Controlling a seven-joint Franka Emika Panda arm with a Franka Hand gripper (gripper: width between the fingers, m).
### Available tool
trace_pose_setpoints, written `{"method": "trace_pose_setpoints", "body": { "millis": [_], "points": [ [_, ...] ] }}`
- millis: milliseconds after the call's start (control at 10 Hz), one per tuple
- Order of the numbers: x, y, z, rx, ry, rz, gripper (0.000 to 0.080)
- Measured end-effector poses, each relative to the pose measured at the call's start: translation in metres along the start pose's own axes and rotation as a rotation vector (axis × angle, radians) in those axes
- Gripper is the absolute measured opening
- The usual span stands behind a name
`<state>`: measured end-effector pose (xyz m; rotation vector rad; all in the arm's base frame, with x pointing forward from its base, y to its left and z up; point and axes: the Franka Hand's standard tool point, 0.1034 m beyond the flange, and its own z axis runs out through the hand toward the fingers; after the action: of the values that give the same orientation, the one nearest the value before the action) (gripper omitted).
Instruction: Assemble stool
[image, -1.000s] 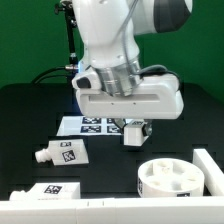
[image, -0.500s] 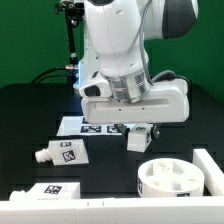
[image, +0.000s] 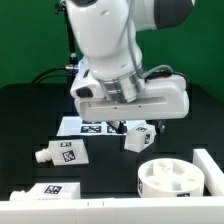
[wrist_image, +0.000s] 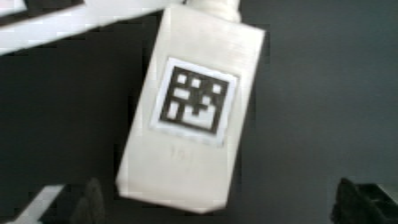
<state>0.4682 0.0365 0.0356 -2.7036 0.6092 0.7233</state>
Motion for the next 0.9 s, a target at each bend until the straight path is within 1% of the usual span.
{"method": "trace_pose_setpoints", "body": {
  "millis": [100,200,300,400,500,600,700,900],
  "points": [
    [0.003,0.005,0.000,0.010,-0.078,0.020,0.0648],
    [0.004,0.004,0.002,0.010,-0.117,0.018,0.0649],
    [-0.002,0.005,0.004,0.010,-0.200,0.017,0.0649],
    [-0.002,0.006,0.006,0.013,-0.279,0.024,0.0649],
    [-0.001,0.004,0.013,0.066,-0.364,0.124,0.0649],
    [-0.001,0.003,0.021,0.083,-0.408,0.177,0.0649],
    [-0.002,0.002,0.022,0.078,-0.409,0.179,0.0649],
    [-0.002,0.002,0.022,0.081,-0.411,0.182,0.0649]
  ]
}}
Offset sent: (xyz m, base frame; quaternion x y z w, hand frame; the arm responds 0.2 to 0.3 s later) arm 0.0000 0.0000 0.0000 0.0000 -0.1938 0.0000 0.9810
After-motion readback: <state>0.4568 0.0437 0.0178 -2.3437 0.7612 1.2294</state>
